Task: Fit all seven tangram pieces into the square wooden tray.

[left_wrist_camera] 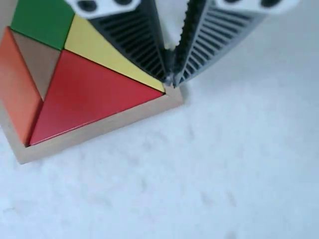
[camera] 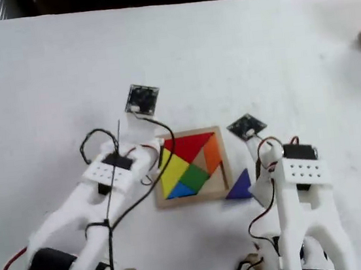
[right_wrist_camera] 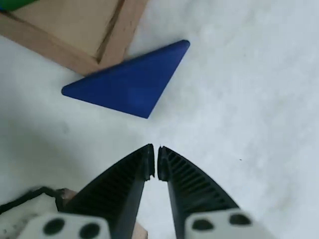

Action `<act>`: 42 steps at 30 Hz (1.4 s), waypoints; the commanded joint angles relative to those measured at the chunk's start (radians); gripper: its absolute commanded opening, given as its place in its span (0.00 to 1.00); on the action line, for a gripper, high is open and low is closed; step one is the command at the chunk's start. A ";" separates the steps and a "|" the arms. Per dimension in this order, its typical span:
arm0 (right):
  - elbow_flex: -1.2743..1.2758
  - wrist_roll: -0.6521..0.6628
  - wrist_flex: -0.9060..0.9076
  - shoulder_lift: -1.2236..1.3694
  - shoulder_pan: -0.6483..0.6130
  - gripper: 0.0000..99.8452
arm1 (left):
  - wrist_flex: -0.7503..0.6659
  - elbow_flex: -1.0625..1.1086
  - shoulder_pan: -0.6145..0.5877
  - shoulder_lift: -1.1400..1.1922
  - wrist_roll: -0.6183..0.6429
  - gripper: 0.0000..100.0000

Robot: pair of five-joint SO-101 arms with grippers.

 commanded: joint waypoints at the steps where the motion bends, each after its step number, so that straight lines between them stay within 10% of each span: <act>1: 0.029 -0.075 -0.058 -0.028 -0.021 0.02 | -0.066 -0.049 -0.008 0.002 -0.005 0.02; 42: -0.164 -0.400 -0.179 0.222 -0.555 0.02 | -0.068 -0.048 0.002 0.005 -0.009 0.02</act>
